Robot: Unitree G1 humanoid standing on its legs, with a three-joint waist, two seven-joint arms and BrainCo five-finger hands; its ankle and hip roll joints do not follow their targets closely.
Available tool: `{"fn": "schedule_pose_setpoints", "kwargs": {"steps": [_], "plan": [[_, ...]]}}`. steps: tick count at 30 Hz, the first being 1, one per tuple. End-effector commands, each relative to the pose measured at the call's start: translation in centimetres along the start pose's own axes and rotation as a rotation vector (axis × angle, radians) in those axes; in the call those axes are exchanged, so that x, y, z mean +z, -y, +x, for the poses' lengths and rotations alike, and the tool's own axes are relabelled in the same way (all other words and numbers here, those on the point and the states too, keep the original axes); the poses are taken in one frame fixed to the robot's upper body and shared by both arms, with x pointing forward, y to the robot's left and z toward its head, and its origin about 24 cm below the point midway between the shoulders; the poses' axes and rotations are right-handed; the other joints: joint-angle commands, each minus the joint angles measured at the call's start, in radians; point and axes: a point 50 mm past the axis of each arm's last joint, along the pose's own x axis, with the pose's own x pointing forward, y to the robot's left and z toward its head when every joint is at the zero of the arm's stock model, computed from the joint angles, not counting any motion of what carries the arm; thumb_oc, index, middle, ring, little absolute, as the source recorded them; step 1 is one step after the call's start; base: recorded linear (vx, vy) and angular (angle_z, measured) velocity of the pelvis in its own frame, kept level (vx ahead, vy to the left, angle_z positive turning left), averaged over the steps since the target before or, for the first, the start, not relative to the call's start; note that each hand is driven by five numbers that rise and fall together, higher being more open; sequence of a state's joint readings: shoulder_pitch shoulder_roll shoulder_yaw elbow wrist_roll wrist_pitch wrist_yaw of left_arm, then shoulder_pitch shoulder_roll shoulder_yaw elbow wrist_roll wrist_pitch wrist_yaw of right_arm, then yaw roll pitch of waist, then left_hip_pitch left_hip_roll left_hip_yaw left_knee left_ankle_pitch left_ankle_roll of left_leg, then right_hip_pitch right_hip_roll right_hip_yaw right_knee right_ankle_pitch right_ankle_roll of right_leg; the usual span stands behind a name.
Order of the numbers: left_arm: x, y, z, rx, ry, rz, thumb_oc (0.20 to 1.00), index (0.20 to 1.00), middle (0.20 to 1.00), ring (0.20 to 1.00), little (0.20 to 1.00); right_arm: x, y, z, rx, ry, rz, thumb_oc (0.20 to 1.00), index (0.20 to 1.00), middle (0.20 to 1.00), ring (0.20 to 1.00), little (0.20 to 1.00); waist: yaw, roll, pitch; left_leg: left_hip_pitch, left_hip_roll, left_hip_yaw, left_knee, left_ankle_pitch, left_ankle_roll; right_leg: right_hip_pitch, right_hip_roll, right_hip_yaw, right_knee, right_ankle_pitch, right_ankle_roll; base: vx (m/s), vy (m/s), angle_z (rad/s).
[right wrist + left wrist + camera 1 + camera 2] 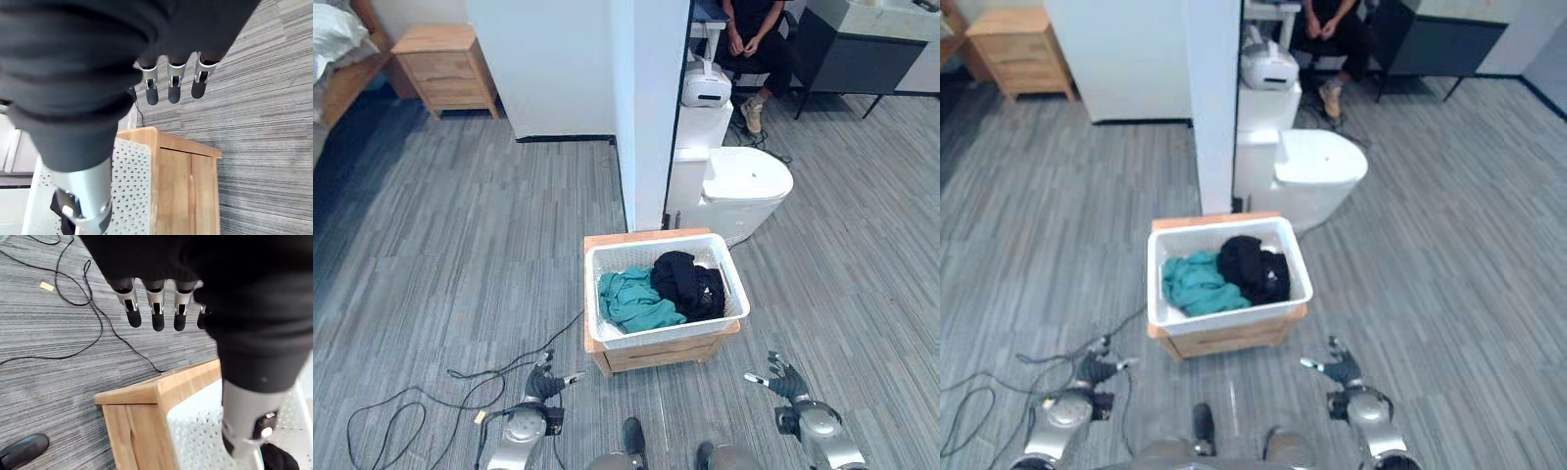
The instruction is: Grab the laundry basket,head to the washer,open it,put in the laundry and shut it.
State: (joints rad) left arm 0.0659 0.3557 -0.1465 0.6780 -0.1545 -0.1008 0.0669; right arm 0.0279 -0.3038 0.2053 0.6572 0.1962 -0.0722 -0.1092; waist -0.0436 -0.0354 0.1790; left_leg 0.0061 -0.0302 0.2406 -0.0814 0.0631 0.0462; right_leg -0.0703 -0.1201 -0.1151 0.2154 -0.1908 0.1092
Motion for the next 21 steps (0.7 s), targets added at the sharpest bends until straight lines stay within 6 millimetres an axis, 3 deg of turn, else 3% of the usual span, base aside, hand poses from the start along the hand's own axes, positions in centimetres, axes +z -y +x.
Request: {"fn": "schedule_pose_setpoints", "kwargs": {"steps": [1,4,6,10,13,18,21], "plan": [[1.1,-0.3,-0.4,0.029,0.082,-0.052,1.0,1.0,1.0,1.0,1.0,2.1,1.8,0.6,-0.059,0.087,-0.035,1.0,1.0,1.0,1.0,1.0,0.015,-0.008,0.001,0.022,0.046,-0.024,0.077,-0.104,-0.043,0.015,0.013,-0.033,-0.134,0.165,0.02,0.1,-0.056,-0.02],[1.2,-0.7,-0.6,0.061,0.098,-0.074,1.0,1.0,1.0,1.0,1.0,2.4,2.5,0.3,-0.085,0.111,-0.048,1.0,1.0,1.0,1.0,1.0,0.016,-0.018,-0.009,0.042,0.04,-0.036,0.08,-0.111,-0.048,0.055,0.012,-0.028,-0.187,0.185,0.02,0.16,-0.123,0.24],[1.5,-1.4,-0.9,0.107,0.122,-0.093,1.0,1.0,1.0,1.0,1.0,3.8,3.2,0.1,-0.108,0.176,-0.069,1.0,1.0,1.0,1.0,1.0,0.023,-0.017,-0.033,0.073,0.045,-0.043,0.045,-0.103,-0.06,0.112,0.024,-0.049,-0.247,0.189,0.016,0.22,-0.179,0.27],[2.0,-1.6,-0.6,0.138,0.134,-0.087,1.0,1.0,1.0,1.0,1.0,4.7,3.2,0.3,-0.111,0.205,-0.092,1.0,1.0,1.0,1.0,1.0,0.028,-0.014,-0.041,0.091,0.05,-0.051,0.012,-0.09,-0.07,0.143,0.032,-0.066,-0.285,0.188,0.013,0.08,-0.095,0.14],[3.8,-1.2,0.4,0.199,0.162,-0.086,1.0,1.0,1.0,1.0,1.0,7.4,2.4,1.3,-0.127,0.272,-0.108,1.0,1.0,1.0,1.0,1.0,0.033,-0.005,-0.03,0.076,0.06,-0.054,-0.006,-0.079,-0.084,0.141,0.038,-0.086,-0.303,0.176,0.01,0.01,-0.106,0.14],[5.0,-0.9,1.3,0.237,0.173,-0.101,1.0,1.0,1.0,1.0,1.0,9.8,2.0,1.9,-0.153,0.331,-0.106,1.0,1.0,1.0,1.0,1.0,0.029,0.001,-0.004,0.049,0.063,-0.054,-0.006,-0.072,-0.087,0.117,0.042,-0.087,-0.303,0.177,0.008,-0.09,-0.033,0.08],[8.2,-0.2,3.0,0.298,0.215,-0.144,1.0,1.0,1.0,1.0,1.0,14.1,0.9,3.0,-0.209,0.428,-0.085,1.0,1.0,1.0,1.0,1.0,0.023,0.013,0.076,-0.034,0.068,-0.058,-0.006,-0.046,-0.088,0.021,0.047,-0.075,-0.295,0.196,0.003,-0.3,-0.018,0.01]]}}
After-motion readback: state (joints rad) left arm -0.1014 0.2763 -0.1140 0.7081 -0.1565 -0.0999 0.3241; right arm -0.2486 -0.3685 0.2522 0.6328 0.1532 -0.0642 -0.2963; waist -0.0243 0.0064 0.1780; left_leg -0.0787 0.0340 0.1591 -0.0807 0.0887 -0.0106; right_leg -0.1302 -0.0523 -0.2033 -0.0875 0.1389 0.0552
